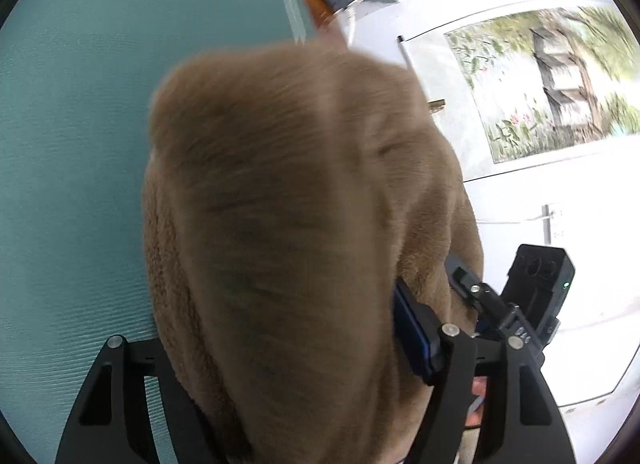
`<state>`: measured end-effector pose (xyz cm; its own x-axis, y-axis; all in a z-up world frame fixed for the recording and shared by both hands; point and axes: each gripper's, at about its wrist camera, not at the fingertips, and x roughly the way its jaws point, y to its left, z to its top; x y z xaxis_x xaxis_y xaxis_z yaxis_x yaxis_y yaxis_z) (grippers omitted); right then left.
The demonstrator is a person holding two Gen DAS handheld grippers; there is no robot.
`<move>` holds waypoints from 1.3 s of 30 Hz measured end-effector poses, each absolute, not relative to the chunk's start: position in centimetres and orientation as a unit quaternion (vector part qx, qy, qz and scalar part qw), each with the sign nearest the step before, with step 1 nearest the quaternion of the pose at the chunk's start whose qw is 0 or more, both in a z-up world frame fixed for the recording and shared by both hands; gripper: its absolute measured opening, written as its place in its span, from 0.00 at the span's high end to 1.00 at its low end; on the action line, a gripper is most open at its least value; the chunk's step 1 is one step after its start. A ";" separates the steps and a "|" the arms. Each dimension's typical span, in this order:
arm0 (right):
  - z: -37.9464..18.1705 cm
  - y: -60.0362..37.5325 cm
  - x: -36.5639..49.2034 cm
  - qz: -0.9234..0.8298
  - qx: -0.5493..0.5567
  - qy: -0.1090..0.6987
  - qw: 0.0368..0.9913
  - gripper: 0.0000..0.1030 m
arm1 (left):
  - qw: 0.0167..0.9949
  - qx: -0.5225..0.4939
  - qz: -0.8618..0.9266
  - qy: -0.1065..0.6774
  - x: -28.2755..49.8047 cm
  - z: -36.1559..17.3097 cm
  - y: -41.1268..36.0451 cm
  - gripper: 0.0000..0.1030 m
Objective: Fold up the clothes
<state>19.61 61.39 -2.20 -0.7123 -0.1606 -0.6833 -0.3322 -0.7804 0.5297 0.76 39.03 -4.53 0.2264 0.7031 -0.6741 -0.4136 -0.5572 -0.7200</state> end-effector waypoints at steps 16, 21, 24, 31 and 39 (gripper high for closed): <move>-0.7 64.2 13.5 0.876 -0.389 0.277 0.071 0.41 | 0.379 -0.625 0.680 -0.058 -5.7 -3.7 37.6 0.26; 0.6 63.7 14.6 0.883 -0.384 0.251 0.095 0.33 | 0.376 -0.618 0.688 -0.057 -2.2 -3.0 37.2 0.23; 3.7 62.2 17.3 0.904 -0.359 0.193 0.132 0.28 | 0.373 -0.587 0.717 -0.047 -0.4 -0.1 36.3 0.22; 7.5 55.7 22.2 0.937 -0.313 0.115 0.103 0.24 | 0.411 -0.503 0.759 -0.031 3.4 5.0 35.4 0.21; 1.0 51.7 20.8 0.901 -0.409 0.088 0.112 0.24 | 0.354 -0.541 0.760 0.071 0.2 -0.6 42.2 0.20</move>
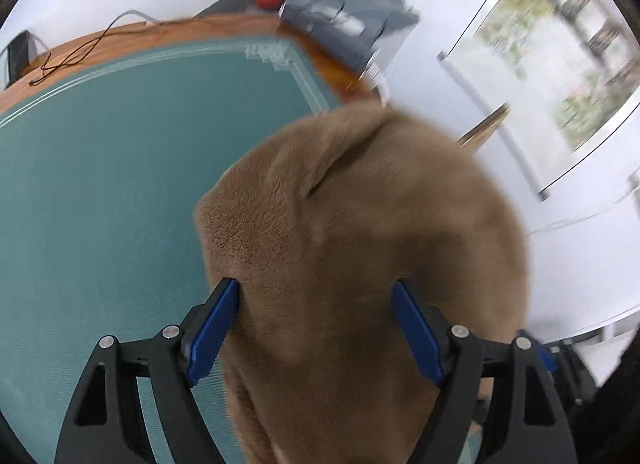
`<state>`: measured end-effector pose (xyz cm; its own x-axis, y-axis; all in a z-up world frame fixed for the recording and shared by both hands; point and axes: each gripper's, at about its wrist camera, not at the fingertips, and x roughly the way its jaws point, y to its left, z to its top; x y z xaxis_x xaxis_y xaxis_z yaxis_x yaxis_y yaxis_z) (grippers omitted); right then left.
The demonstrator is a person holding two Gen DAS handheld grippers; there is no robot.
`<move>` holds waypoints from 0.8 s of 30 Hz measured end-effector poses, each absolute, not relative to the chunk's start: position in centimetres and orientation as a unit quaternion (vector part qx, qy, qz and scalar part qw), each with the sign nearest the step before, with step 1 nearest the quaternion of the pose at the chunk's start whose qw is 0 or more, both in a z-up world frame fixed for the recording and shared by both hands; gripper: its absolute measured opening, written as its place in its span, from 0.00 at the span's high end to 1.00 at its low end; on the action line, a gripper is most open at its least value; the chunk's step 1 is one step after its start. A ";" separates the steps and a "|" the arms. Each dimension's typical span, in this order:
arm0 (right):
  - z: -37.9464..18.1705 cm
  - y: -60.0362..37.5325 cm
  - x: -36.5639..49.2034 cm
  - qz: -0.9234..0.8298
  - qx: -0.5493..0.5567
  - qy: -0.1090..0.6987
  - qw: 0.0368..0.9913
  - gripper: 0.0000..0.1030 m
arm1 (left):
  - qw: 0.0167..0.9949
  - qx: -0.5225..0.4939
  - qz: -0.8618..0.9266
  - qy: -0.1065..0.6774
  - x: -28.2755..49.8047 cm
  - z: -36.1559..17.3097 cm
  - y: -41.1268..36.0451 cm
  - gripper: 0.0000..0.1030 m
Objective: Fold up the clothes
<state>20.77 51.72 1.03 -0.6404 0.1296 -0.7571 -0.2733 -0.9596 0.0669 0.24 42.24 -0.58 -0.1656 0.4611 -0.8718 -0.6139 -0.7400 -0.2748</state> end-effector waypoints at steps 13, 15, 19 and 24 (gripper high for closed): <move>0.4 51.7 24.9 0.908 -0.384 0.090 0.140 0.19 | 0.371 -0.535 0.757 0.058 3.4 1.6 37.9 0.10; 0.7 52.1 27.3 0.908 -0.375 0.104 0.159 0.19 | 0.388 -0.516 0.760 0.072 5.4 2.7 36.4 0.09; -1.4 53.3 30.8 0.884 -0.407 0.125 0.195 0.19 | 0.402 -0.505 0.757 0.102 8.3 2.5 35.1 0.09; -3.5 53.8 30.1 0.866 -0.438 0.121 0.208 0.19 | 0.386 -0.522 0.750 0.125 8.9 -0.3 36.1 0.09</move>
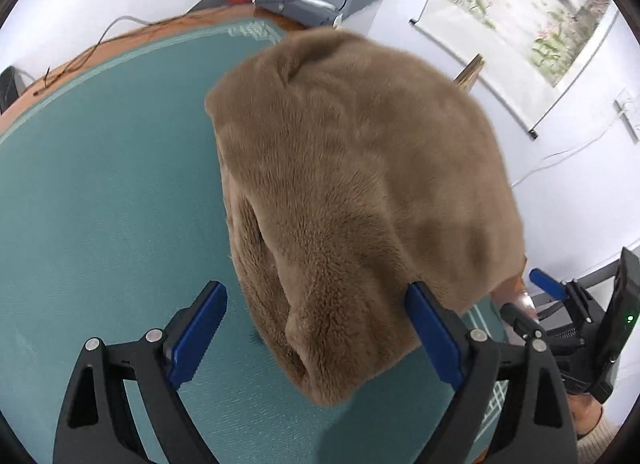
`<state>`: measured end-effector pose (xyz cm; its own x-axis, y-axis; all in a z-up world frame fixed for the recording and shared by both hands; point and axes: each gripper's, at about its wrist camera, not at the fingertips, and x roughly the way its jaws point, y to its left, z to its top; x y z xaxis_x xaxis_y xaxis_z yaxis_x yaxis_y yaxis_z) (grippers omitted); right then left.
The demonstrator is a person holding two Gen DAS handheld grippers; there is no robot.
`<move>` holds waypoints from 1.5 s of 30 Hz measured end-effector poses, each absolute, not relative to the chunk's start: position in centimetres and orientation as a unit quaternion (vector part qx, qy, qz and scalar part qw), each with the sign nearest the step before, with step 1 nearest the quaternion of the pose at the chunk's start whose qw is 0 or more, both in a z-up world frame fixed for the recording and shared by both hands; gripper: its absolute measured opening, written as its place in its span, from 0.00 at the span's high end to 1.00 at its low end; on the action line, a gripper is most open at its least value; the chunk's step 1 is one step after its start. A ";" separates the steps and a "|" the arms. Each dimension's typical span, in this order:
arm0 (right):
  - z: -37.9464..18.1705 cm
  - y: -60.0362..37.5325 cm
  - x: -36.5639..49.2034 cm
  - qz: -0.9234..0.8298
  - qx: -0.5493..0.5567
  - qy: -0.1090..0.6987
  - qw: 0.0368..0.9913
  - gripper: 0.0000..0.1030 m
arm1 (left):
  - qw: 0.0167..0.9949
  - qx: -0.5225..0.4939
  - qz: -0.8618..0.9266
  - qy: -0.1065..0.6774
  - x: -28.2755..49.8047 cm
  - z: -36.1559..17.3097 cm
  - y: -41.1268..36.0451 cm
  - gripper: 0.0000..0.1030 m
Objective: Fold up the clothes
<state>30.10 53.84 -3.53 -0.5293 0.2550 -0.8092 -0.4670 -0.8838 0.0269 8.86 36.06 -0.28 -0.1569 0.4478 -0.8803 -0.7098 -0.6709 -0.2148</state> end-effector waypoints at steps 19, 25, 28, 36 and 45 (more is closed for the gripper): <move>-5.8 60.5 30.3 0.804 -0.446 0.127 0.372 0.13 | 0.359 -0.558 0.739 0.115 7.9 -3.6 36.8 0.04; -0.8 59.9 32.8 0.848 -0.377 0.161 0.336 0.13 | 0.363 -0.544 0.749 0.107 7.6 -1.0 36.3 0.04; 2.3 58.1 31.8 0.878 -0.343 0.157 0.295 0.13 | 0.369 -0.524 0.762 0.097 6.9 1.4 36.5 0.04; 2.9 51.9 24.5 0.900 -0.380 0.126 0.171 0.12 | 0.351 -0.492 0.791 0.100 7.2 5.1 34.9 0.04; -1.2 50.0 22.5 0.857 -0.473 0.123 0.164 0.03 | 0.315 -0.539 0.772 0.121 9.5 1.6 34.1 0.03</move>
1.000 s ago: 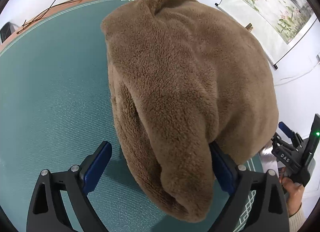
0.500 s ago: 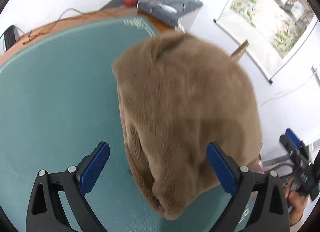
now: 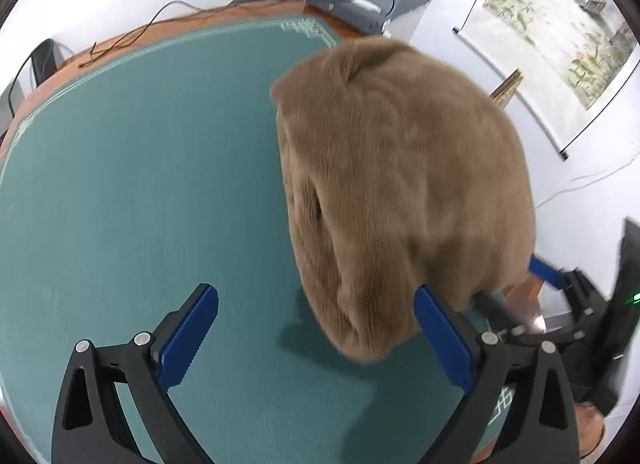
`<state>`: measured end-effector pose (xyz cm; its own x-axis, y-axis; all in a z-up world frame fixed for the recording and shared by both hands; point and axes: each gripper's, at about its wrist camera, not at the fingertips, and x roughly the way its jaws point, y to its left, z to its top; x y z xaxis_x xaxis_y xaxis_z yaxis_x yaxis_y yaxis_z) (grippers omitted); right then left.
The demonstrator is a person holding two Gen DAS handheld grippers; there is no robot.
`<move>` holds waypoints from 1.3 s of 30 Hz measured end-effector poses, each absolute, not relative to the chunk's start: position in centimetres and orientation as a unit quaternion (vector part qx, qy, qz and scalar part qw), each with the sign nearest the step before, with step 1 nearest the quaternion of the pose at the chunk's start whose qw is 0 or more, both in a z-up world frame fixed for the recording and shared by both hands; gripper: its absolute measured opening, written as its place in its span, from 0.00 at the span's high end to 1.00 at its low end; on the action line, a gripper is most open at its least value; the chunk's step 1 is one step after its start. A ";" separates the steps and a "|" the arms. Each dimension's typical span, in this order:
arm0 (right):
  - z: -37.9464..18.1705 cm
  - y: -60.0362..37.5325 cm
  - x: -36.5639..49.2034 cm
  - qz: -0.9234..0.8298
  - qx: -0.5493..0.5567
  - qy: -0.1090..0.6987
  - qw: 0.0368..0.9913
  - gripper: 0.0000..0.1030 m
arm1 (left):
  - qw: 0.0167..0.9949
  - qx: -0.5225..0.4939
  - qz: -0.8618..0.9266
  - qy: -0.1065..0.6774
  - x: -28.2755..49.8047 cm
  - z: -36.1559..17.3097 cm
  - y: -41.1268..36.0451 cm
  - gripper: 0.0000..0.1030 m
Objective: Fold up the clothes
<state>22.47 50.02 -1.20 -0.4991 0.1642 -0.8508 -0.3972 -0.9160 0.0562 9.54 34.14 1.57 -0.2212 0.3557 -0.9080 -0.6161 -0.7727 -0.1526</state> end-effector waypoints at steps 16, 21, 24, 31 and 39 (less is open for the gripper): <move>7.0 49.0 31.7 0.883 -0.412 0.132 0.182 0.03 | 0.312 -0.443 0.828 0.147 17.6 9.2 34.6 0.01; 8.4 48.7 32.3 0.885 -0.409 0.115 0.187 0.03 | 0.284 -0.451 0.835 0.140 18.6 9.6 34.2 0.01; 9.6 48.7 32.4 0.888 -0.403 0.112 0.190 0.03 | 0.264 -0.458 0.839 0.128 18.9 9.7 33.8 0.01; 10.8 47.8 31.6 0.900 -0.386 0.101 0.177 0.03 | 0.240 -0.454 0.849 0.121 19.7 10.4 33.0 0.01; 9.2 47.4 30.7 0.896 -0.398 0.099 0.168 0.03 | 0.227 -0.465 0.848 0.112 19.3 9.6 31.8 0.01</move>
<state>30.66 47.42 9.16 -0.6272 0.2227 -0.7464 -0.3809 -0.9235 0.0445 19.32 31.84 9.56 -0.4647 0.2804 -0.8399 -0.4886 -0.8722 -0.0209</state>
